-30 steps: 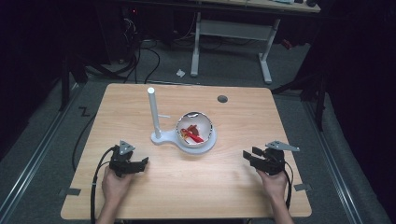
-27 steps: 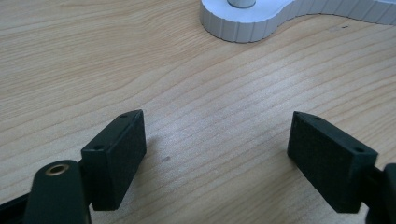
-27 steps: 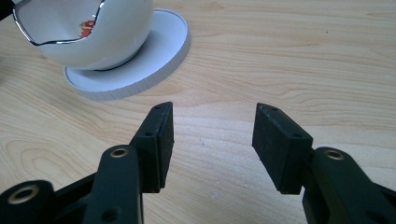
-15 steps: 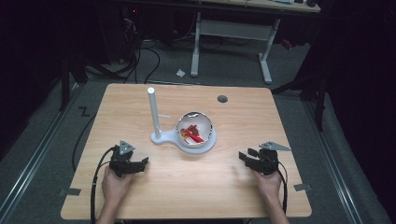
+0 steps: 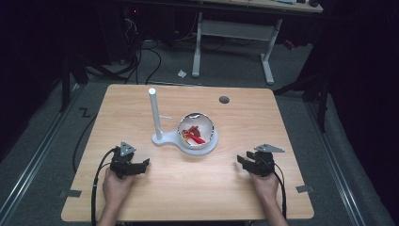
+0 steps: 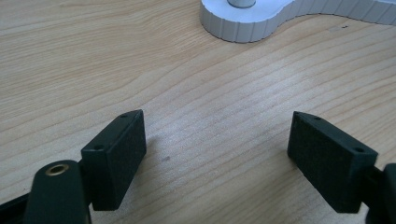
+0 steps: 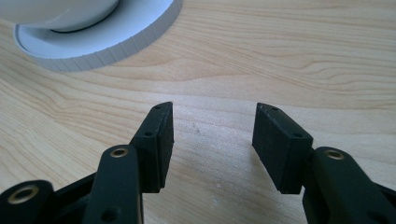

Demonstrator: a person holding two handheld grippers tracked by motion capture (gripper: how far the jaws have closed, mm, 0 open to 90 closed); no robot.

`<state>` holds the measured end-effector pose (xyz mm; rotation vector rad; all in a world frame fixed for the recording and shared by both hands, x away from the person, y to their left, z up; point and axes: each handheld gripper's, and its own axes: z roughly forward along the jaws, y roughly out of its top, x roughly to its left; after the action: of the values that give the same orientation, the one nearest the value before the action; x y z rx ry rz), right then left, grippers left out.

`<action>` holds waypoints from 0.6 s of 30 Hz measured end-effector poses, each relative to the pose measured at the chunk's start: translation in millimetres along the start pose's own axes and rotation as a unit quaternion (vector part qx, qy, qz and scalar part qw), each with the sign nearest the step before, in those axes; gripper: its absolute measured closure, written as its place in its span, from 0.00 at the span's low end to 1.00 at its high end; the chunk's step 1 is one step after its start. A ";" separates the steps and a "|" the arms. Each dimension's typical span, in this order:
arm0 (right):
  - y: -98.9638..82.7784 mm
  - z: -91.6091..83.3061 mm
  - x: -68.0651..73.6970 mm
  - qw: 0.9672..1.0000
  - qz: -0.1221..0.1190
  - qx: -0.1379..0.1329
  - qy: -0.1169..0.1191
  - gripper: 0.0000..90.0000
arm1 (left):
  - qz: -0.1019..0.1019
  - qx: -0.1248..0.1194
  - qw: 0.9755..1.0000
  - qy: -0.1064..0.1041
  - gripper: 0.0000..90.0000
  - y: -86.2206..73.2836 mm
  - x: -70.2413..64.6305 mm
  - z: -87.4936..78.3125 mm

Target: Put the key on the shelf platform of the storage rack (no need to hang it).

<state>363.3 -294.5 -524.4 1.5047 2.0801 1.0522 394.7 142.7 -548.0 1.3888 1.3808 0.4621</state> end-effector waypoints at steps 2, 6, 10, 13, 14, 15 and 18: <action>-1.1 3.6 1.6 1.000 -0.008 0.007 -0.006 0.54 | -0.001 0.000 1.000 0.000 0.22 0.0 -0.1 0.1; -2.3 5.9 1.8 1.000 -0.012 0.006 -0.012 0.54 | 0.000 0.000 1.000 0.000 0.22 0.0 0.0 0.0; -2.1 6.5 1.9 1.000 -0.010 0.005 -0.015 0.53 | 0.000 0.000 1.000 0.000 0.22 0.0 0.0 0.1; -2.2 6.6 2.8 1.000 -0.021 0.006 -0.021 0.53 | 0.000 0.000 1.000 0.000 0.22 0.0 0.0 0.0; -2.2 6.7 3.1 0.999 -0.023 0.006 -0.023 0.53 | 0.000 0.000 1.000 0.000 0.22 0.0 0.0 0.0; -2.1 7.1 4.4 0.999 -0.028 0.009 -0.028 0.52 | 0.000 0.000 1.000 0.000 0.22 0.0 0.0 0.0; -2.2 8.2 8.4 0.998 -0.046 0.012 -0.039 0.51 | 0.000 0.000 1.000 0.000 0.22 0.0 0.0 0.0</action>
<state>364.3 -284.2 -530.3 1.4227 2.0936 0.9217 394.7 142.7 -548.0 1.3886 1.3807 0.4621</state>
